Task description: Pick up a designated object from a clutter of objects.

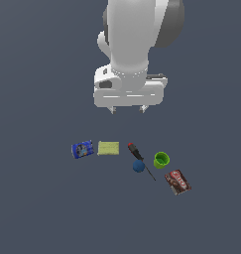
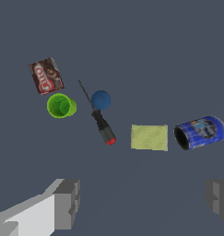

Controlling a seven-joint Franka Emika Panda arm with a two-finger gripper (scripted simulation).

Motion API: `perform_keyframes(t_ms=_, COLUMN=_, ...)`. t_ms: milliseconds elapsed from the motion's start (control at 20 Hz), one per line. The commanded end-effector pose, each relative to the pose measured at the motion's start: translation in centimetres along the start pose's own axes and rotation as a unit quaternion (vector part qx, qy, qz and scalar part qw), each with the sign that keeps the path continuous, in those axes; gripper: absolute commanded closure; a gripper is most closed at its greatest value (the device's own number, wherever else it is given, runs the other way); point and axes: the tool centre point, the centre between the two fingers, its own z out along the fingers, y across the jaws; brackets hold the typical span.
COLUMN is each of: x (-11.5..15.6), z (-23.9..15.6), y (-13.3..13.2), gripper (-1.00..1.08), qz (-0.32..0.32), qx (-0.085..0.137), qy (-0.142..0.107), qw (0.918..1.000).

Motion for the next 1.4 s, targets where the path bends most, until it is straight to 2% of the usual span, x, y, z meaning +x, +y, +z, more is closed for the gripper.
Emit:
perform_keyframes(t_ms=0, x=0.0, z=0.0, y=0.0, gripper=-0.92, qz=0.000, qx=0.000, qy=0.000, qw=1.0000)
perform_keyframes(t_ms=900, x=0.7, z=0.2, y=-0.5, gripper=-0.92, qz=-0.032, qx=-0.004, qy=0.006, qw=0.9995)
perform_keyframes(t_ms=1350, x=1.1, z=2.0, y=0.5, gripper=-0.92, qz=-0.082, qx=-0.010, qy=0.006, qw=0.9966)
